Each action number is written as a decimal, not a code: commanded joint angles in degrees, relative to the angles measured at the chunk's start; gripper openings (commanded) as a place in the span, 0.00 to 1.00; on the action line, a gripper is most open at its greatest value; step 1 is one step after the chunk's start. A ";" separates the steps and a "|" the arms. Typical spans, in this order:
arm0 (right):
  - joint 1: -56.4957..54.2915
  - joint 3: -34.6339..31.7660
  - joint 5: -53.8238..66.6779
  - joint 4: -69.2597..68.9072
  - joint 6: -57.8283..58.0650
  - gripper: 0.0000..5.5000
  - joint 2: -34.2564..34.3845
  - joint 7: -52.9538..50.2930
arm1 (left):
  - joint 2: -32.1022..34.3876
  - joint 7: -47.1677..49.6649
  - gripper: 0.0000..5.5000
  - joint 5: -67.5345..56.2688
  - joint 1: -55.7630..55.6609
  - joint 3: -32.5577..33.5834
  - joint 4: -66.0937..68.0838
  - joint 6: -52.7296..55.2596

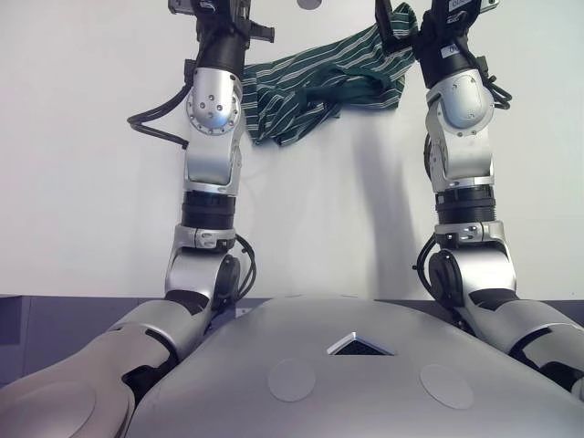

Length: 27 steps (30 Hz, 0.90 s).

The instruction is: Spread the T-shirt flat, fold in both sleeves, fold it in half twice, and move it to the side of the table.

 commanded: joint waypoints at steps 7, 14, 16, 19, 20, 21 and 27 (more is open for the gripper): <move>6.28 -1.27 -1.50 1.19 -2.13 0.98 -12.78 8.52 | 13.92 -24.24 0.31 -0.19 12.55 -13.43 -14.83 12.87; 7.42 0.38 -1.99 0.75 -3.77 0.98 -13.29 9.18 | 22.49 -19.76 0.31 21.05 16.37 -25.38 -10.27 3.47; 7.54 0.36 -1.98 0.59 -3.65 0.98 -13.17 9.05 | 24.65 -17.82 0.31 25.24 17.44 -25.99 -8.97 1.48; 7.65 0.44 -1.85 0.09 -3.34 0.98 -12.77 8.80 | 26.43 -13.80 0.31 29.95 17.93 -24.85 -7.53 0.27; 7.76 0.47 -1.78 -0.13 -3.25 0.98 -12.55 8.69 | 26.95 -11.80 0.31 31.44 18.09 -23.94 -7.25 0.29; 7.73 0.41 -1.52 -0.26 -2.96 0.98 -12.19 8.54 | 27.41 -10.20 0.31 32.70 18.27 -23.10 -7.11 0.38; 7.73 0.57 -1.60 -0.45 -2.55 0.98 -11.23 8.27 | 27.62 -5.06 0.31 34.51 19.34 -19.47 -7.83 -0.99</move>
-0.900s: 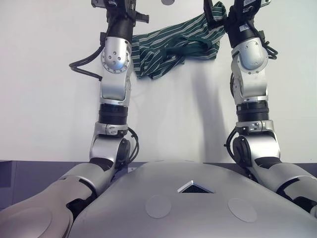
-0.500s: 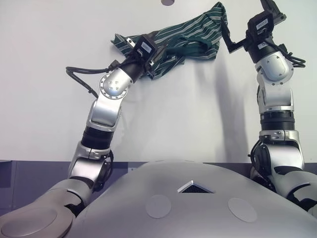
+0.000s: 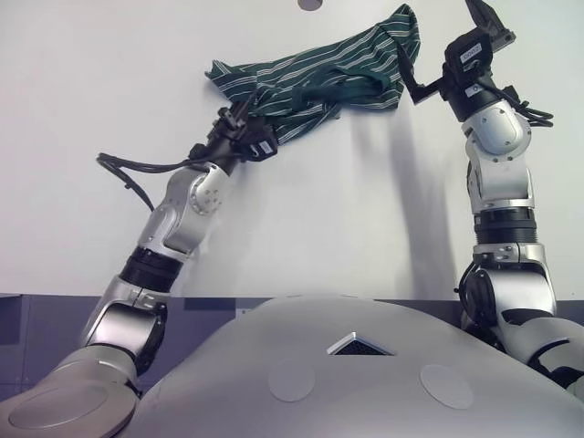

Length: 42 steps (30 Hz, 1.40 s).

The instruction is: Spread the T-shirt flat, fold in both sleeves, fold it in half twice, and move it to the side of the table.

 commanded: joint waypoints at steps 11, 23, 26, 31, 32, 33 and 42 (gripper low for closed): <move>-0.31 -0.01 -0.09 -0.67 0.59 0.98 1.45 -1.10 | -4.38 -0.18 0.21 -1.20 -0.11 -0.16 3.38 -2.82; -0.99 -0.50 0.83 0.70 -2.96 0.98 -1.14 1.63 | -12.27 -3.69 0.00 -14.36 -2.37 6.14 -3.52 0.91; 0.08 1.08 -0.34 2.94 -11.41 0.98 -7.89 9.10 | -15.09 -5.27 0.00 -22.48 -5.36 12.09 -9.61 5.89; -1.34 6.52 -8.11 9.98 -22.69 0.98 -12.60 11.52 | -16.64 -7.57 0.00 -28.47 -5.30 14.25 -15.35 9.58; -2.29 7.24 -9.21 10.91 -23.25 0.98 -11.93 10.73 | -16.69 -7.77 0.00 -28.54 -4.90 13.87 -15.43 9.61; -3.09 7.86 -10.04 11.63 -23.58 0.98 -11.25 10.04 | -16.78 -7.80 0.00 -28.55 -4.62 13.57 -15.46 9.61; -6.91 13.77 -20.74 18.81 -23.98 0.88 -5.09 -0.82 | -18.36 -6.92 0.00 -29.50 -6.57 13.34 -15.98 9.84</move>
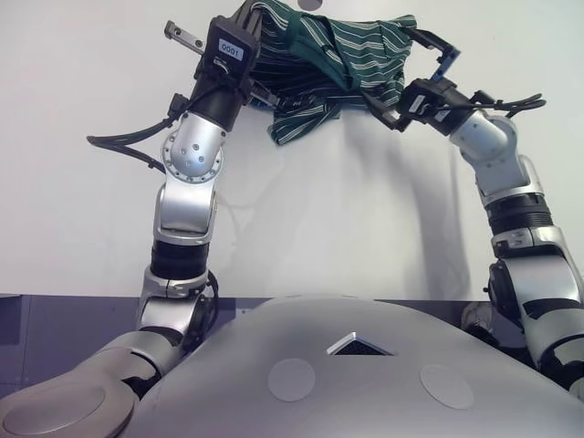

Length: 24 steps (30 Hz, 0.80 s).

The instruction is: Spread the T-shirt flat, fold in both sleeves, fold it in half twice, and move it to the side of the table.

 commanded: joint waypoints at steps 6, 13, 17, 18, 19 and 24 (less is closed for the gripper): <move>-2.17 2.46 -6.46 4.23 0.21 0.66 0.72 -9.22 | -1.55 1.07 0.00 -1.12 -1.68 1.05 -1.83 0.94; -3.23 3.09 -8.78 6.88 1.42 0.42 1.15 -16.64 | -2.07 1.45 0.00 -1.09 -1.38 1.21 -1.88 0.25; -3.77 3.87 -9.16 8.72 2.19 0.28 2.05 -18.06 | -2.31 1.48 0.00 -1.09 -1.46 1.30 -1.88 -0.04; -3.80 3.84 -9.06 8.95 2.34 0.24 2.28 -18.43 | -2.37 1.49 0.00 -1.08 -1.47 1.27 -1.82 -0.12; -3.79 3.68 -8.78 9.17 2.62 0.20 2.57 -18.75 | -2.39 1.46 0.00 -1.11 -1.49 1.30 -1.84 -0.17; -5.36 1.24 -5.65 9.16 3.05 0.03 2.83 -19.77 | -2.34 1.05 0.00 -1.71 -1.86 1.62 -1.79 -0.38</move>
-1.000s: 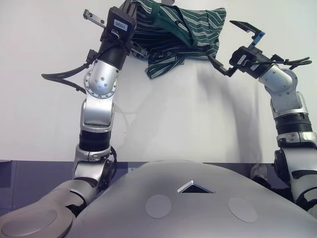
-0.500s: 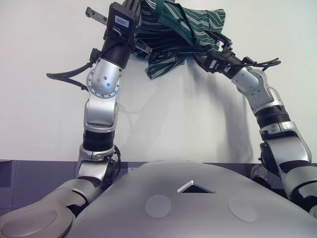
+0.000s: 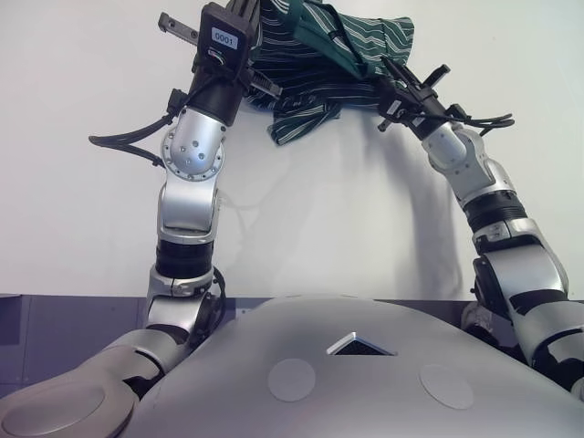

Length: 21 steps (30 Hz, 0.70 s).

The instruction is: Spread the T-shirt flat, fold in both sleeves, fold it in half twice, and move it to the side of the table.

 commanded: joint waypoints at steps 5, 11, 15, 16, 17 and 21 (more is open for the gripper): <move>-9.98 -6.03 6.36 0.91 1.51 0.01 -1.21 0.39 | 1.55 -0.74 0.00 -1.45 -5.55 2.49 1.13 -0.16; -36.58 -7.96 6.27 14.27 3.65 0.01 -3.53 0.09 | 13.12 -8.67 0.00 -2.34 -32.99 6.76 21.58 -2.50; -44.28 -8.20 6.46 16.65 1.25 0.01 -6.64 0.17 | 17.02 -14.40 0.00 -5.38 -37.61 7.57 22.92 -3.31; -45.40 -8.64 6.62 16.22 0.53 0.01 -8.44 0.37 | 17.63 -15.54 0.00 -6.31 -38.04 7.86 21.71 -2.98; -45.96 -9.10 7.69 15.61 -0.41 0.01 -10.03 2.84 | 18.13 -17.20 0.00 -7.62 -37.92 7.95 19.77 -1.85; -38.66 -7.53 20.85 4.94 -1.84 0.01 -18.27 36.31 | 23.26 -31.25 0.00 -22.44 -33.60 9.22 5.79 9.60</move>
